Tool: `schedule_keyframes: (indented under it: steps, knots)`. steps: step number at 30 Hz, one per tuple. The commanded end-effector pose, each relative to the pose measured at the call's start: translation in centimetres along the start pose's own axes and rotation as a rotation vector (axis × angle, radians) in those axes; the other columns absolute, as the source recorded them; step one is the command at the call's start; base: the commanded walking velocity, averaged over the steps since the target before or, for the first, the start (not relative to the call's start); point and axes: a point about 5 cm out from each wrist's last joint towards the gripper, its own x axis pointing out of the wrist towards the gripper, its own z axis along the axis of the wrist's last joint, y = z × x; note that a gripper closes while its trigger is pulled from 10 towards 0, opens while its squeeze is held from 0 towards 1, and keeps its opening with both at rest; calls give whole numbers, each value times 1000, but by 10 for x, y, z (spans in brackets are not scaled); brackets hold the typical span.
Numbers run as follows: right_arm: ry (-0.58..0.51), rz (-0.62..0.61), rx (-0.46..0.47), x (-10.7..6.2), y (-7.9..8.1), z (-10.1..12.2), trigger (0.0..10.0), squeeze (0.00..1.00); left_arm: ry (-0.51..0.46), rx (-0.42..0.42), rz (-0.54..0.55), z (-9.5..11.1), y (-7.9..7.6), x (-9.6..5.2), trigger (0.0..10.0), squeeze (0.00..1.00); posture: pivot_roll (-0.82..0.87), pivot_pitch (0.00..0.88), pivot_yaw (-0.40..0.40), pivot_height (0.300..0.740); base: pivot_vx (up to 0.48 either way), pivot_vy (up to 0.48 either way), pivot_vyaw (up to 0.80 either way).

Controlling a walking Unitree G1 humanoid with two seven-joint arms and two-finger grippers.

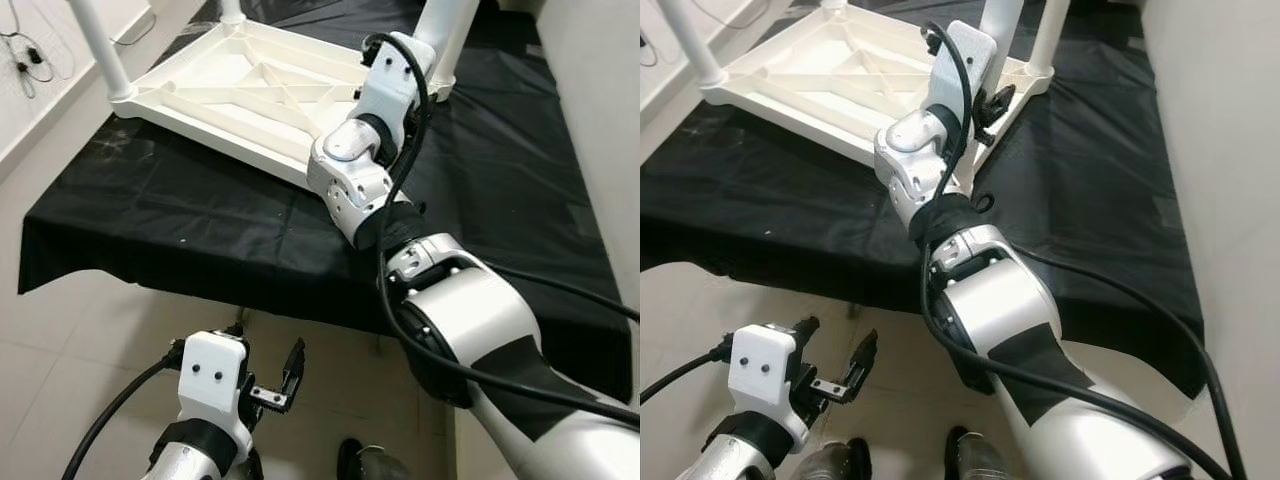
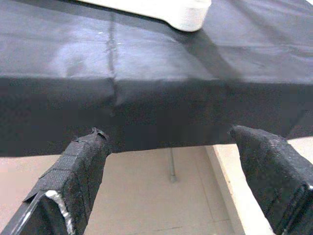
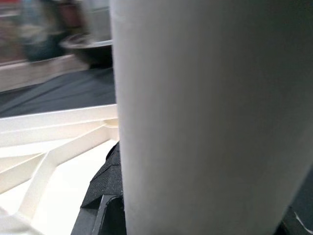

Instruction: Building children table

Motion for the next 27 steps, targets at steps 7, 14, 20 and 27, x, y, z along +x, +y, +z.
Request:
schedule_keyframes:
  steps: [7,14,20,27]
  knots:
    - [183,624,69,-20,18,-52,10000,0,15,10,6,-4,1,-1,10000,0,75,252,-56,734,0,0,0]
    - [293,1228,67,-34,22,-58,10000,0,12,10,11,-5,3,0,10000,0,63,255,-56,734,0,0,0]
    - [340,1498,107,-38,20,-51,10000,0,14,10,15,-6,3,0,10000,0,66,259,-65,734,0,0,0]
    - [343,1954,192,-56,16,-37,10000,0,15,11,21,-6,3,-2,10000,0,75,266,-73,734,0,0,0]
